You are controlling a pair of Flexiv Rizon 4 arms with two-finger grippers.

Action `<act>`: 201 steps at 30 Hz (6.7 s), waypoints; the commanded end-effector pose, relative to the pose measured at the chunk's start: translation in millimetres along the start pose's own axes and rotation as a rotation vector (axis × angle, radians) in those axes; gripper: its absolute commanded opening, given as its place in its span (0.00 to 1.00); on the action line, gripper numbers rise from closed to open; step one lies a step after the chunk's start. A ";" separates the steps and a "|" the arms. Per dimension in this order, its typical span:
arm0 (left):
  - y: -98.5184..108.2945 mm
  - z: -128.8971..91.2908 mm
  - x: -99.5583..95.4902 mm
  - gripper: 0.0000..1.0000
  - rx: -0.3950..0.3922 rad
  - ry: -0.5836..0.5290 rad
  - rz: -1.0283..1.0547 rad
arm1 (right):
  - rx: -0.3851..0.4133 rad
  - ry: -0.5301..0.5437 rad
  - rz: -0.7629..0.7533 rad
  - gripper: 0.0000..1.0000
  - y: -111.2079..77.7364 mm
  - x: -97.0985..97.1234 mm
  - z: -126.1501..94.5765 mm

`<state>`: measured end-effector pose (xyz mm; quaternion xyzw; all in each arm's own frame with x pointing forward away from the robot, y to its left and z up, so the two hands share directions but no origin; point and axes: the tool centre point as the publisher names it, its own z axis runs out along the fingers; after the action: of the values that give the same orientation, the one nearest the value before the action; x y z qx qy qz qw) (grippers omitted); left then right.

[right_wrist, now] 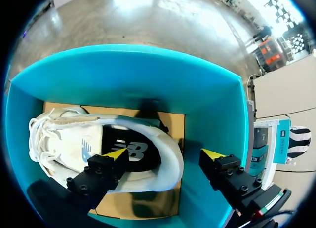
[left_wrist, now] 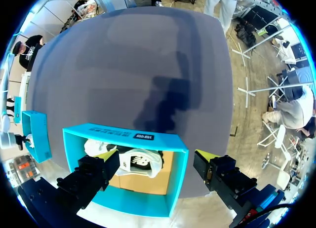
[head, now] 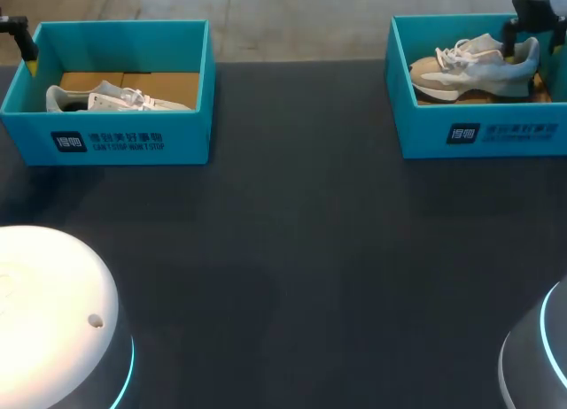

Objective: Take the shoe out of the shoebox, open the shoe tongue, remove and reinsert the insole, then place the shoe into the shoebox

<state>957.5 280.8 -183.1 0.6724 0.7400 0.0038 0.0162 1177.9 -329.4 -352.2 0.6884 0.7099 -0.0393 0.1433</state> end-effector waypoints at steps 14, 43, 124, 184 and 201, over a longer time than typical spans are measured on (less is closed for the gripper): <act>-1.0 -0.3 0.1 1.00 -0.002 0.002 0.000 | 0.077 0.022 -0.029 0.75 10.7 -7.6 20.4; -1.0 -0.3 0.1 1.00 -0.002 0.002 0.000 | 0.109 0.055 -0.028 0.42 5.0 -3.7 30.0; -1.0 -0.3 0.1 1.00 -0.002 0.002 0.000 | 0.047 -0.016 -0.047 0.00 -23.7 -27.3 -46.5; -1.0 -0.3 0.1 1.00 -0.002 0.002 0.000 | 0.009 -0.079 -0.003 0.00 -104.9 -15.1 -274.3; -1.0 -0.3 0.1 1.00 -0.002 0.002 0.000 | 0.028 -0.107 0.020 0.00 -168.9 61.1 -325.7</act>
<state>957.5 280.8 -183.1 0.6724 0.7400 0.0038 0.0162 980.1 -202.2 -84.1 0.6968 0.6939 -0.0912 0.1571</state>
